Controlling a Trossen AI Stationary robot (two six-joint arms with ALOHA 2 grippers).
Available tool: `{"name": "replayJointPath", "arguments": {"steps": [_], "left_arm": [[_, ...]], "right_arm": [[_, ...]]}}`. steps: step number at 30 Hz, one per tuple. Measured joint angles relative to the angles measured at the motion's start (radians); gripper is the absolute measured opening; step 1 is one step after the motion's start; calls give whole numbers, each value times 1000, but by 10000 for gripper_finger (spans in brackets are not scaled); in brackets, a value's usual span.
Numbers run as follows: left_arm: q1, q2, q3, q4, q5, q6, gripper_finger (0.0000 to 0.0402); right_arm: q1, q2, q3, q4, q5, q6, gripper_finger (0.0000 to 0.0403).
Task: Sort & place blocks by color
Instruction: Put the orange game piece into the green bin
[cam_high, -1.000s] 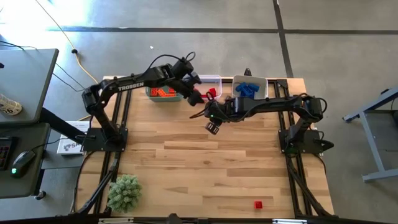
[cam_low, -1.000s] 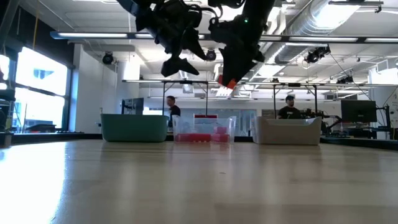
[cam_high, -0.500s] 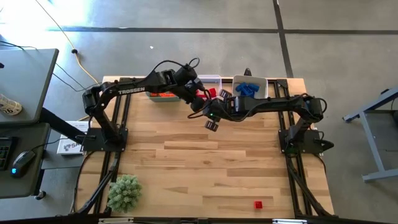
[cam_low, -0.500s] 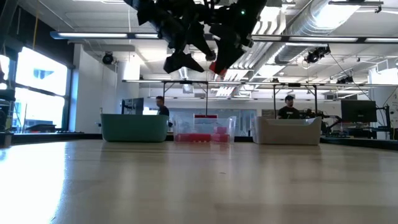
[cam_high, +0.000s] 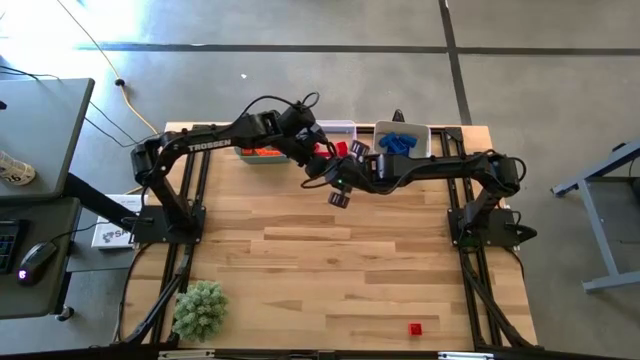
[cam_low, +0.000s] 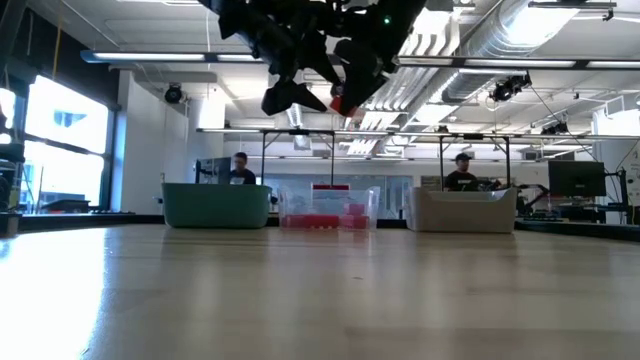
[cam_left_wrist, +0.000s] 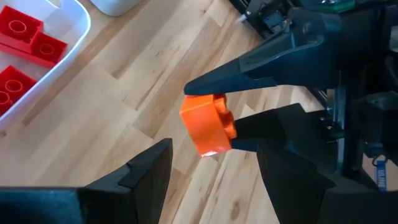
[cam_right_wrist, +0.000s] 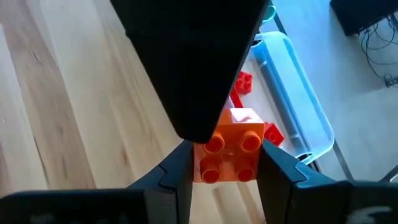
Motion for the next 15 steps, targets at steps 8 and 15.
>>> {"name": "replayJointPath", "arguments": {"steps": [8,15], "left_arm": [[-2,0,0,-3,10,-7,225],[-2,5,1,-54,141,-7,225]], "right_arm": [[26,0,-1,27,4,-20,111],[59,1,-1,36,4,-31,111]]}}
